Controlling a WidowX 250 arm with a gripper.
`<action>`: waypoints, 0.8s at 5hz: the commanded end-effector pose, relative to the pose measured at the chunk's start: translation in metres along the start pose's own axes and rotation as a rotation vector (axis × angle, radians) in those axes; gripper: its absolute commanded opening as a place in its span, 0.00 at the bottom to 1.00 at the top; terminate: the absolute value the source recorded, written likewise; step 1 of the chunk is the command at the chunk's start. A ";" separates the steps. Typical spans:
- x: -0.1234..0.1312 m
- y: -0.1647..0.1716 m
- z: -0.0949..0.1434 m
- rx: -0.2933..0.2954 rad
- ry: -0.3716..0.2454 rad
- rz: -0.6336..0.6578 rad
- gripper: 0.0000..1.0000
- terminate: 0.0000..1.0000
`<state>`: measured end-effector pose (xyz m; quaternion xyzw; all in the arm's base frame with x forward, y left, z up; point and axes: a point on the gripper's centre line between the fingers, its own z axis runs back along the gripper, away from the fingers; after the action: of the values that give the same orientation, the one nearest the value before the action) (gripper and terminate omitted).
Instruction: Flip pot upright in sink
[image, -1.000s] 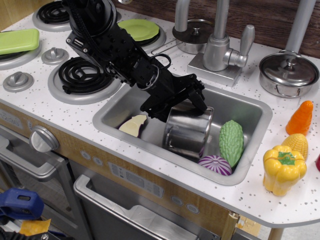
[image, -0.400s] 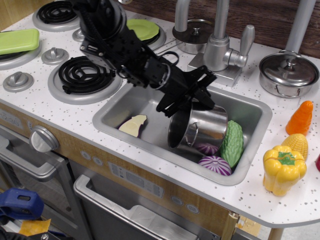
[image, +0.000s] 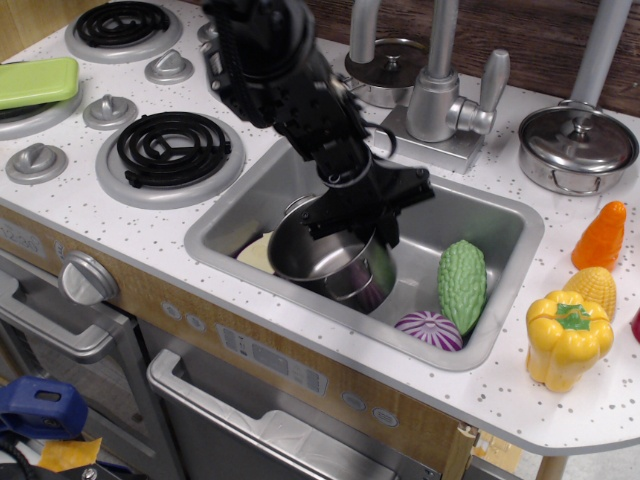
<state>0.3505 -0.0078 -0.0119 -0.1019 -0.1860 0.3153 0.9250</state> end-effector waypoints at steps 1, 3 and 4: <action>0.009 -0.016 0.018 0.040 -0.160 -0.133 0.00 0.00; 0.007 -0.017 0.012 0.045 -0.212 -0.133 1.00 0.00; 0.007 -0.017 0.012 0.045 -0.212 -0.133 1.00 0.00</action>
<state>0.3547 -0.0157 -0.0068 -0.0276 -0.2642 0.2675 0.9262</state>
